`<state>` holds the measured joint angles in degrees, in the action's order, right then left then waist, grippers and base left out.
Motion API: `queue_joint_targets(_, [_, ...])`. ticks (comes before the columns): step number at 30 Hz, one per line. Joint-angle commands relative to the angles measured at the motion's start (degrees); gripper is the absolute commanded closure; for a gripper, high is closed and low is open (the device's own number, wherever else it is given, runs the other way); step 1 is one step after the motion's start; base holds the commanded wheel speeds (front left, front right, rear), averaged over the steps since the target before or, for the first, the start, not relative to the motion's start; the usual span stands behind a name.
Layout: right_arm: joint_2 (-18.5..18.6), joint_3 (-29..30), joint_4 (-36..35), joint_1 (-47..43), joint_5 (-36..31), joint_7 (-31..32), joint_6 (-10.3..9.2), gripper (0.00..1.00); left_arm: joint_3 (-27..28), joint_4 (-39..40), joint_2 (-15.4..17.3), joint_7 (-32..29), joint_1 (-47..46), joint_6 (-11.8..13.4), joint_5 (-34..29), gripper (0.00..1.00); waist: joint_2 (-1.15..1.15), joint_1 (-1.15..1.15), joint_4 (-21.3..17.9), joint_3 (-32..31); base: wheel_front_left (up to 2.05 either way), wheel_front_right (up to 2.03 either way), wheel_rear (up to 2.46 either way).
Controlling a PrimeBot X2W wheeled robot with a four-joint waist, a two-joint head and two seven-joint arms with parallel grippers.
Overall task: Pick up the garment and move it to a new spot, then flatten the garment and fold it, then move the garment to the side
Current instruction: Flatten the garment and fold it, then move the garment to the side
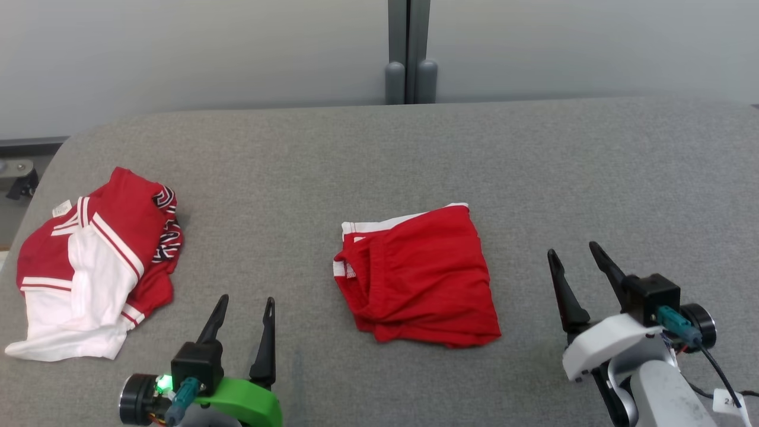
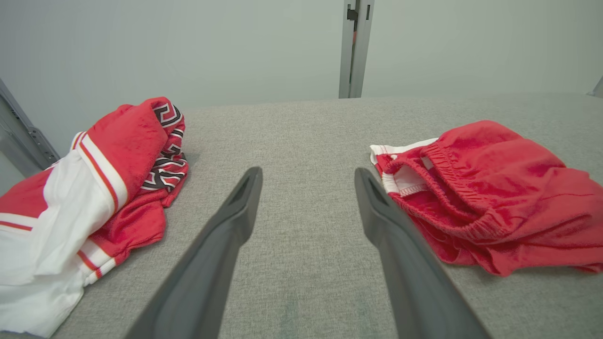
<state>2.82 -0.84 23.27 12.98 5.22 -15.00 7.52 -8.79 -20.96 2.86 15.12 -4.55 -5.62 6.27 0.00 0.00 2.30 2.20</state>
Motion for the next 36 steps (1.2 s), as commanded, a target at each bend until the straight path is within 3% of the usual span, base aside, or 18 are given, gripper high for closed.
queue_joint_targets(1, [0.22, 0.54, -0.34, -1.95, -0.24, -0.25, -0.06, 0.0, 0.56, 0.84, 0.22, 0.04, 1.72, -0.16, -0.76, 0.0, 0.0, 0.0, -0.57, -1.05, 0.0, 0.0, 0.0])
queue_joint_targets(11, [0.24, 1.14, -0.32, -7.42, 1.68, -0.25, -0.07, 0.0, 0.78, 3.79, 0.16, 0.04, 6.6, 0.8, -0.38, 0.0, 0.0, 0.0, -0.9, -2.2, 0.0, 0.0, 0.0])
queue_joint_targets(18, [0.23, 0.2, 0.17, -6.12, 1.96, -0.25, -0.07, 0.0, -0.03, 4.29, 0.16, 0.04, 5.83, 0.95, 0.21, 0.0, 0.0, 0.0, -0.51, -1.39, 0.0, 0.0, 0.0])
queue_joint_targets(28, [0.23, -6.8, 5.71, 4.69, 3.91, -0.25, -0.07, 0.0, -3.23, 4.52, 0.16, 0.04, 0.93, 1.05, 2.22, 0.0, 0.0, 0.0, 2.97, 4.96, 0.0, 0.0, 0.0])
queue_joint_targets(36, [0.24, -9.68, 17.67, 14.55, 5.89, -0.19, -0.07, 0.0, -5.48, 4.25, 0.16, 0.04, -2.48, 1.2, 3.03, 0.0, 0.0, 0.0, 6.74, 8.78, 0.0, 0.0, 0.0])
